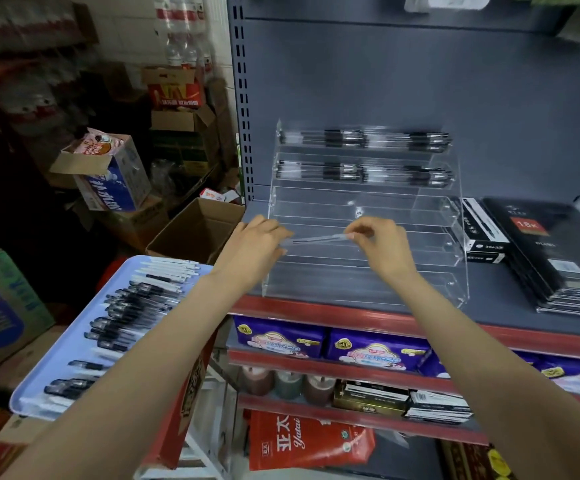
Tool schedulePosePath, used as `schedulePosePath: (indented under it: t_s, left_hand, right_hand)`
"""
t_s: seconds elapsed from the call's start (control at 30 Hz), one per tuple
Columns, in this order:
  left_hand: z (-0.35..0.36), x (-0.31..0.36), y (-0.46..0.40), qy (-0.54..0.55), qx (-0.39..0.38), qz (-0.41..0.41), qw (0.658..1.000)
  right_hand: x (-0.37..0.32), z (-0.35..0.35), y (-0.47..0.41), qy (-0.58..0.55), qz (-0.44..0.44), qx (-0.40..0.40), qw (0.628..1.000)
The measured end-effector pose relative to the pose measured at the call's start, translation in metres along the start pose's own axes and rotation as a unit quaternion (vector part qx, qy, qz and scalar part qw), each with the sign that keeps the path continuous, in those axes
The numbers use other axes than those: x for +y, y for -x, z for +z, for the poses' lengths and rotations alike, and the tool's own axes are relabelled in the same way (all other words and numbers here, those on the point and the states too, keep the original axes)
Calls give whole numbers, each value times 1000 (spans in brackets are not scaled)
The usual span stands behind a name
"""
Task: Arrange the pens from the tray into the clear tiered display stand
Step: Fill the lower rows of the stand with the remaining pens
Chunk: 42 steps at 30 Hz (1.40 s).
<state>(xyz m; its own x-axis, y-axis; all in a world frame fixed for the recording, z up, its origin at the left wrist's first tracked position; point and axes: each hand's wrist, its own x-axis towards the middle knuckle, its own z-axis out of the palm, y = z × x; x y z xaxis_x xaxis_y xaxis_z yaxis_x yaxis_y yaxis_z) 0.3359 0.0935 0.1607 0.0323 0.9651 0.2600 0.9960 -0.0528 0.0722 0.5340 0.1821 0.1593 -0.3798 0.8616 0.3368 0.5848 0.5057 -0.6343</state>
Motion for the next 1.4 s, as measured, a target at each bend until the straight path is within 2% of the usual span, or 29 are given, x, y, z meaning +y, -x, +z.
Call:
schedulePosePath:
  t_s: [0.17, 0.33, 0.47, 0.57, 0.77, 0.93, 1.07, 1.17, 1.27, 1.4]
  left_hand:
    - [5, 2, -10, -8, -69, 1, 998]
    - [10, 1, -18, 10, -72, -1, 997]
    - [11, 0, -19, 32, -62, -1, 998]
    - [7, 1, -16, 86, -13, -12, 996]
    - [-13, -5, -4, 169, 143, -40, 974]
    - [-21, -41, 31, 169, 181, -89, 965]
    - [-13, -93, 79, 169, 164, -174, 956]
    - [-1, -138, 121, 170, 130, -235, 948]
    - [15, -186, 164, 174, 83, -267, 944]
    - [46, -243, 215, 177, -15, -284, 942]
  right_hand:
    - [2, -2, -6, 85, 14, -110, 990]
    - [4, 1, -6, 70, 12, -163, 984]
    - [6, 1, -9, 96, -26, -201, 975]
    - [3, 0, -10, 71, -35, -196, 977]
    - [-23, 8, -17, 13, -83, -138, 987]
    - [-76, 38, -16, -25, -116, -112, 987]
    - [-126, 92, 3, -47, -145, -121, 981]
    - [-159, 146, 23, -51, -144, -167, 974]
    - [-183, 204, 43, -48, -117, -221, 967]
    - [-192, 276, 68, -1, -53, -303, 951]
